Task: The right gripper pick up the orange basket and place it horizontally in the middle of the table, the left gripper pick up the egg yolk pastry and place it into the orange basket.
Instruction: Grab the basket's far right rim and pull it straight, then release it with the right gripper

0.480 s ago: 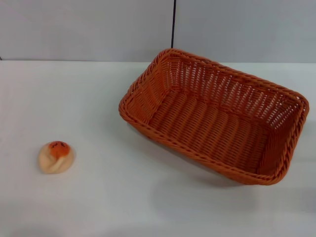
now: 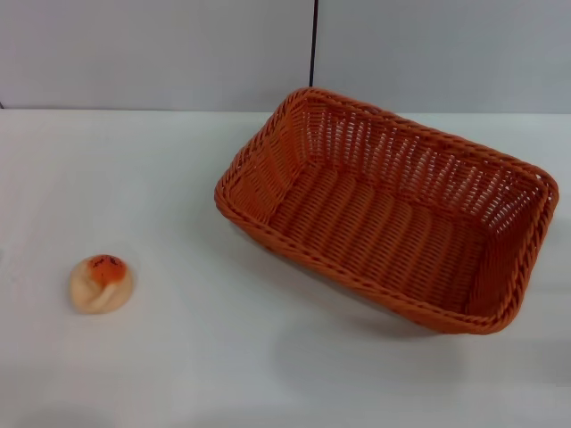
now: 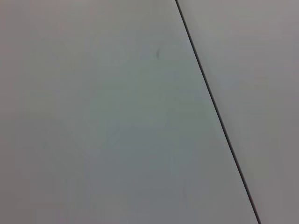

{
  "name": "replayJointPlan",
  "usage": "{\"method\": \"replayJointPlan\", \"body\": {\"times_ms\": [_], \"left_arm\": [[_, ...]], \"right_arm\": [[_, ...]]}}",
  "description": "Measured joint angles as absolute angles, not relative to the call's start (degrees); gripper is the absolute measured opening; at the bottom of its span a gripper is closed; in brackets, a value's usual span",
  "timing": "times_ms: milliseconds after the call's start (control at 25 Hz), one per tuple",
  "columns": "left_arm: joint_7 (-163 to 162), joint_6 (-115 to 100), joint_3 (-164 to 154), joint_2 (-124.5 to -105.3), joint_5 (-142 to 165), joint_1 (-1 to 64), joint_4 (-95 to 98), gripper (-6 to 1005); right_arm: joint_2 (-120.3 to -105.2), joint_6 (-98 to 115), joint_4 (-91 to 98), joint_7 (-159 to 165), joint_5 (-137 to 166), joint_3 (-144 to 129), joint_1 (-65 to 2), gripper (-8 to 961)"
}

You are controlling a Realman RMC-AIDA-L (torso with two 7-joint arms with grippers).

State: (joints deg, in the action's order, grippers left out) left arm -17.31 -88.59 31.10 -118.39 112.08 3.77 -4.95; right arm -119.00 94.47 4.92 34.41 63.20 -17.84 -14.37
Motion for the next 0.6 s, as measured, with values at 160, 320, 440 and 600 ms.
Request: {"method": "replayJointPlan", "body": {"times_ms": [160,320,440,600], "left_arm": [[-17.30,-89.08,31.00,-118.42,112.08,3.47,-5.23,811],[-17.30,-89.29,30.98,-118.50,112.26,3.43,-5.27,810],[-17.30,-89.34,30.87,-118.56,112.37,3.42,-5.35,810],[-17.35,-89.53,30.85,-118.56,112.38,3.42,-5.41,809]], "right_arm": [[-119.00,94.71,4.92,34.42,63.19,-17.84,-14.70,823],[-118.96,94.72,4.92,34.44,63.15,-17.84,-15.36,823],[-118.99,94.59,4.92,34.45,63.13,-17.84,-16.31,823],[-119.01,94.57,4.92,34.45,63.13,-17.85,-16.64,822]]}}
